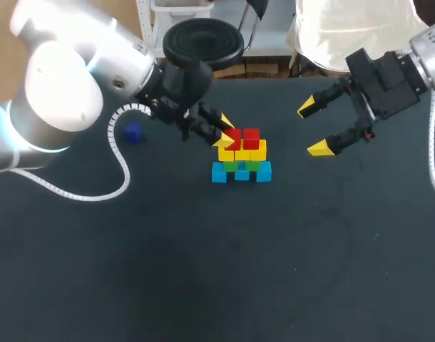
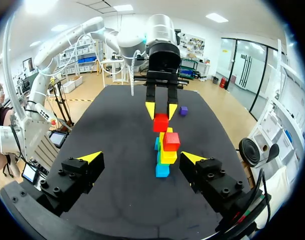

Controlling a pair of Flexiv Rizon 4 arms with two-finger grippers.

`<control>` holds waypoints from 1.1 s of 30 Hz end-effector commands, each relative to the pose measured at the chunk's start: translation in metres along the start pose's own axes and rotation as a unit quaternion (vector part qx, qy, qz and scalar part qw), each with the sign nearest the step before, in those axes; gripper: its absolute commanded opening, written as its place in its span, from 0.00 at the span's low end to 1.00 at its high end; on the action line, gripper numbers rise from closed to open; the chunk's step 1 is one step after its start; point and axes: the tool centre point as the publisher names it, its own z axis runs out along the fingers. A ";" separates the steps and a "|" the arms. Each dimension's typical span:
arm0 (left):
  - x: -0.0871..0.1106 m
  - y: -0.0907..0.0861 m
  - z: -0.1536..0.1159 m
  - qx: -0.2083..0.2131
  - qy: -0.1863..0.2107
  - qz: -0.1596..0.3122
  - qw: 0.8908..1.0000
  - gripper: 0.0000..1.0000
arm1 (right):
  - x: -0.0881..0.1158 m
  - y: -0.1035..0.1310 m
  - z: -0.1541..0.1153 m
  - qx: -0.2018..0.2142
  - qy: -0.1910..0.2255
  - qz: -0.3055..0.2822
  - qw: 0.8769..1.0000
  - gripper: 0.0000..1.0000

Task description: Place the blue cubes, place green cubes on the blue cubes, place the yellow cubes on the green cubes, then place the red cubes on the yellow cubes, and place purple cube on the red cubes.

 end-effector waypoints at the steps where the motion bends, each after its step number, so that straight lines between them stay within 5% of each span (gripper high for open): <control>1: 0.000 -0.006 0.002 -0.010 0.006 -0.005 1.000 0.00 | 0.000 0.001 0.000 0.001 0.000 0.000 1.000 1.00; 33: 0.010 0.008 0.010 -0.013 0.020 -0.011 1.000 0.00 | 0.000 0.001 0.000 0.001 0.000 0.000 1.000 1.00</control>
